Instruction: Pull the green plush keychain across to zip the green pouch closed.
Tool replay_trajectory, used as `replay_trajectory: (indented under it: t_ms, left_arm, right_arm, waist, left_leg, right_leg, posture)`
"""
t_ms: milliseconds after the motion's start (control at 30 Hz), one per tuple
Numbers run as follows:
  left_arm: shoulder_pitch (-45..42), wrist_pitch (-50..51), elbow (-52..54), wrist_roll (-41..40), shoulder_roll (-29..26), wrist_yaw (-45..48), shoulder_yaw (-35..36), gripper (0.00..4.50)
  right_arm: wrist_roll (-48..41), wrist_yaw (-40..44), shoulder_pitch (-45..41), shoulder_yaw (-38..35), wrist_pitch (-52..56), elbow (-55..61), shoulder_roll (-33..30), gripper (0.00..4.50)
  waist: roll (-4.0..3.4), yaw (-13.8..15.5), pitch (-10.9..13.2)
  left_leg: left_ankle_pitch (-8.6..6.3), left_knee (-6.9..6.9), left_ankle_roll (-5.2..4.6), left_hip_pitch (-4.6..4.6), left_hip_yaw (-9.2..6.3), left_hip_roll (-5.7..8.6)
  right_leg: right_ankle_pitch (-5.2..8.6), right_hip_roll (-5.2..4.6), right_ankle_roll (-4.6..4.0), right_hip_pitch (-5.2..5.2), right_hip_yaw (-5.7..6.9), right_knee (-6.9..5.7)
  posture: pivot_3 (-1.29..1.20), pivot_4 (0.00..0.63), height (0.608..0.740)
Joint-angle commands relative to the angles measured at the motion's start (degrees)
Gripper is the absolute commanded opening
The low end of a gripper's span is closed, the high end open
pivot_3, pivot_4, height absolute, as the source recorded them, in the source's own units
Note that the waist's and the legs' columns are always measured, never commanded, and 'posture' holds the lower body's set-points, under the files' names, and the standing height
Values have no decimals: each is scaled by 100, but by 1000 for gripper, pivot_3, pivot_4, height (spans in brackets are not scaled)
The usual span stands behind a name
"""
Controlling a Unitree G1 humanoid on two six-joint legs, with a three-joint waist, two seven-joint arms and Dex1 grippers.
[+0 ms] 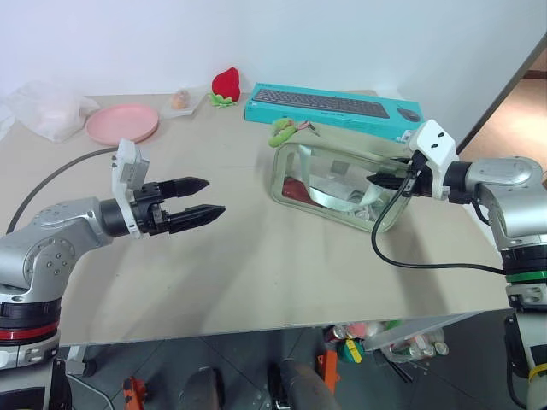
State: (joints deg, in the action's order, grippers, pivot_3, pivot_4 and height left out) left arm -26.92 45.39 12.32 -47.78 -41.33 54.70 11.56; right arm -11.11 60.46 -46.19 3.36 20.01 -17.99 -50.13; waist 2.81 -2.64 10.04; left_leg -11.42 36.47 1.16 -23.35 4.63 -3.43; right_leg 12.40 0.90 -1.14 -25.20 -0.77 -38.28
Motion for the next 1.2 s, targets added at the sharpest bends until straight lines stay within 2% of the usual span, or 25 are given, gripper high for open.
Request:
replay_trajectory:
  t_ms: [33, 333, 500, 667, 867, 1100, 1200]
  left_arm:
    - [-31, -77, 41, -74, -18, -27, 177, 4500]
    - [-231, -185, -447, -68, -95, -5, 380, 4500]
    - [-468, 7, -905, -333, -321, 8, 858, 4500]
    - [-250, -34, -1288, -202, -681, 103, 1148, 4500]
    - [179, 100, -1008, -404, -824, 30, 1503, 4500]
    - [355, 174, -796, -505, -815, -134, 1627, 4500]
    - [347, 176, -820, -490, -827, -127, 1614, 4500]
  right_arm:
    - [-362, 129, -68, -440, 121, 432, -37, 40]
    - [-614, 251, 88, -512, 283, 839, -16, 40]
    - [-995, 588, -7, -254, 560, 1709, 261, 40]
    - [-661, 791, -408, 320, 309, 1814, 622, 40]
    - [-16, 942, -622, 999, -392, 1614, 934, 40]
    - [68, 1116, -444, 1174, -436, 1866, 1059, 40]
    - [97, 1043, -409, 1150, -291, 1850, 1087, 995]
  waist:
    - [0, 0, 0]
    - [-2, 6, 2]
    - [-6, -2, 4]
    - [-9, -1, 6]
    - [-9, 14, 6]
    - [-8, 27, 6]
    - [-8, 23, 6]
  left_leg:
    - [0, 0, 0, 0, 0, 0]
    - [0, -3, 0, -7, 1, 1]
    - [0, -4, 0, -7, 1, -10]
    - [-1, -8, 2, -6, -1, -18]
    - [-1, -6, 1, -17, 0, -16]
    - [-1, -2, 1, -19, -2, -9]
    - [-1, -2, 2, -16, -4, -13]
  right_leg:
    - [0, 0, 0, 0, 0, 0]
    - [2, -2, 1, -6, 0, 1]
    - [1, 9, 0, -10, 1, 1]
    - [3, 16, -4, -12, 5, -1]
    - [7, -6, -5, -14, 9, 1]
    - [8, -15, 0, -12, 13, 0]
    - [7, -10, -3, -12, 15, -2]
  posture:
    - [0, 150, 740]
    - [0, 150, 740]
    - [0, 150, 740]
    - [0, 150, 740]
    - [0, 150, 740]
    - [0, 150, 740]
    - [0, 150, 740]
